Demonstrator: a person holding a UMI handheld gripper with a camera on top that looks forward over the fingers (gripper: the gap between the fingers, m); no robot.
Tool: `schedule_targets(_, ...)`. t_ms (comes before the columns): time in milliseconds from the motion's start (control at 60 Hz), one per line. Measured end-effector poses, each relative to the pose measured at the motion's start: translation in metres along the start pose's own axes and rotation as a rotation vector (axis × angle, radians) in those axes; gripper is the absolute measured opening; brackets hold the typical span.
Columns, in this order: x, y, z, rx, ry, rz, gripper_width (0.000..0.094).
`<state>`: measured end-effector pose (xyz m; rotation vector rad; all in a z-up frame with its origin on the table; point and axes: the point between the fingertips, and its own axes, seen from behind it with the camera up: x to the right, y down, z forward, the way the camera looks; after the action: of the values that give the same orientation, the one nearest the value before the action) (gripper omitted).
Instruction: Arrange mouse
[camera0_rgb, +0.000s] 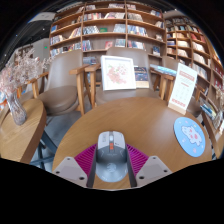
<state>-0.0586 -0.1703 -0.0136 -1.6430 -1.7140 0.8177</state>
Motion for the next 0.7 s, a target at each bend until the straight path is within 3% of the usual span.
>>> schedule_targets(100, 0.0, -0.002, -0.005, -0.012, -0.019, -0.019, 0.0448)
schedule_targets(350, 0.04, -0.066, -0.062, 0.085, -0.066, 0.001, 0.0437)
schedule_targets(483, 0.12, -0.104, -0.078, 0.149, 0.004, -0.018, 0.0437)
schedule_targets(700, 0.259, -0.091, -0.049, 0.106, 0.129, 0.039, 0.0436)
